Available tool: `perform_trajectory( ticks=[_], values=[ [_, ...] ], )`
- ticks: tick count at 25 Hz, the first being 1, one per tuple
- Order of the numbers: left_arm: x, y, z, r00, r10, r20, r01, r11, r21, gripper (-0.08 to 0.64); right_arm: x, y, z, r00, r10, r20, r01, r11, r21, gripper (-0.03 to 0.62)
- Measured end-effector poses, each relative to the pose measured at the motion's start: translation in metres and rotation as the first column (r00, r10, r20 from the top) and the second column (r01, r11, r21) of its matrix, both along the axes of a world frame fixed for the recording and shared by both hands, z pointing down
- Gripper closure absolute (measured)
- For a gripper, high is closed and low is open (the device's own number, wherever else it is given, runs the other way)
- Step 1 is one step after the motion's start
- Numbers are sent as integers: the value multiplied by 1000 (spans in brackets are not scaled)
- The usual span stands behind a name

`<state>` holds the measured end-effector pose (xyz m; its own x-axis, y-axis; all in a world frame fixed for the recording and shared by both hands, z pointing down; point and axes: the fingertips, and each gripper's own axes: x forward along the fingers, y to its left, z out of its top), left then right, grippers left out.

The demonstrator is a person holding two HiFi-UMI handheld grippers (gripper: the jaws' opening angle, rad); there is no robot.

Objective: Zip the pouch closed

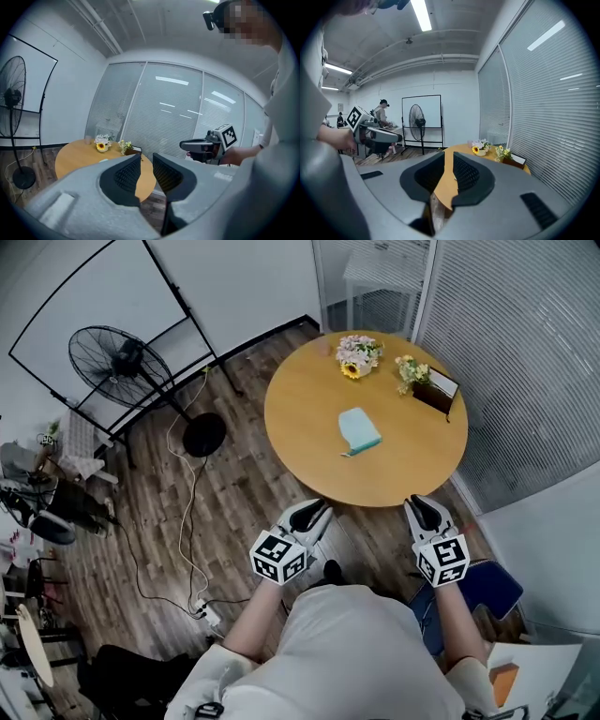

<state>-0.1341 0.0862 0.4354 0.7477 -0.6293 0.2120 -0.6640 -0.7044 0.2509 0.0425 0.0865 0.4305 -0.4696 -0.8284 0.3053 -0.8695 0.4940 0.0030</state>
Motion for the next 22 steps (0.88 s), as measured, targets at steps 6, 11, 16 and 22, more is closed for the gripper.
perform_trajectory(
  ticks=[6, 11, 16, 22],
  values=[
    [-11, -30, 6, 999, 33, 3, -33, 999, -17, 482, -15, -23, 3, 1000, 17, -9, -17, 1000, -8, 548],
    [-14, -50, 8, 999, 29, -17, -30, 999, -36, 482, -18, -39, 5, 1000, 28, -14, -29, 999, -26, 548],
    [-7, -73, 15, 999, 31, -13, -32, 999, -43, 482, -14, -65, 13, 1000, 5, -9, -6, 999, -37, 548],
    [1, -114, 12, 1000, -15, -19, 14, 999, -29, 482, -4, -111, 20, 999, -53, -2, 53, 997, -48, 548]
  ],
)
